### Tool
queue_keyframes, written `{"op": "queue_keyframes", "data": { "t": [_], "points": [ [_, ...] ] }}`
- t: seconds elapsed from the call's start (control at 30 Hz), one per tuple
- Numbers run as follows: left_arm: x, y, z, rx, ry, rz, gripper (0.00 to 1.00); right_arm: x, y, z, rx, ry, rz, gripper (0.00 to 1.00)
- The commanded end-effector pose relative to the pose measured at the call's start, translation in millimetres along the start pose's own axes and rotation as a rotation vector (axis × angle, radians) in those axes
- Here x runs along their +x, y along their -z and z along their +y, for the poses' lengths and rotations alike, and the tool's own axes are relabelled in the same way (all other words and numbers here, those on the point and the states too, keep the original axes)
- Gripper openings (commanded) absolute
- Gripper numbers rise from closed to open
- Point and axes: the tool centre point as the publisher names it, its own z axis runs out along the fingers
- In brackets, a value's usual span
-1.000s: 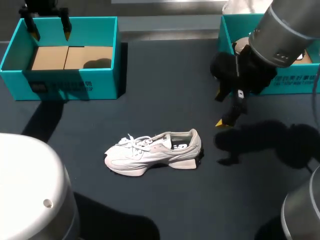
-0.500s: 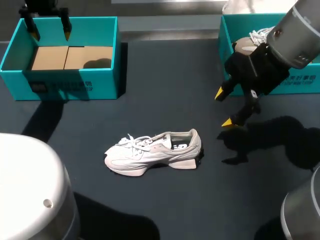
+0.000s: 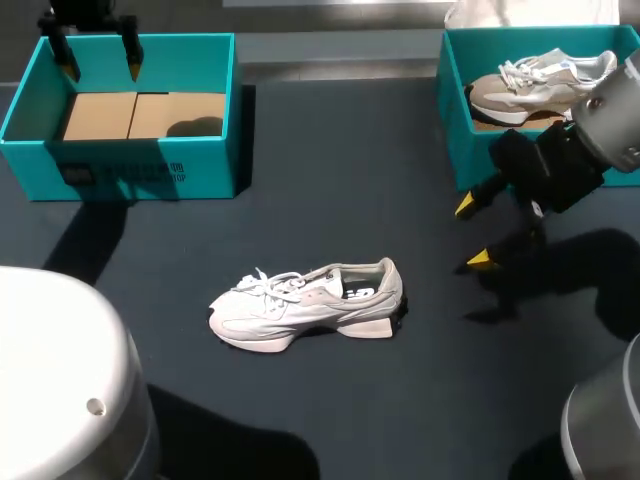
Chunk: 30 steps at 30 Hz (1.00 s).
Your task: Take the shoe out of the shoebox, open the shoe tongue, remove and reinsert the insole, then place the shoe into the shoebox
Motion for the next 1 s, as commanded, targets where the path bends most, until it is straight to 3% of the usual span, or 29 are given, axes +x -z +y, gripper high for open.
{"op": "queue_keyframes", "data": {
  "t": [0.03,0.33,1.0],
  "points": [
    [0.0,0.0,0.1,0.000,0.000,0.000,1.00,1.8,2.1,-20.6,-0.141,-0.005,-0.008,1.00],
    [0.0,0.0,0.1,0.000,0.000,0.000,1.00,-14.5,12.4,-25.6,-0.116,0.000,-0.014,1.00],
    [0.0,0.0,0.1,0.000,0.000,0.000,1.00,-14.5,12.4,-25.6,-0.116,0.000,-0.014,1.00]
  ]
}}
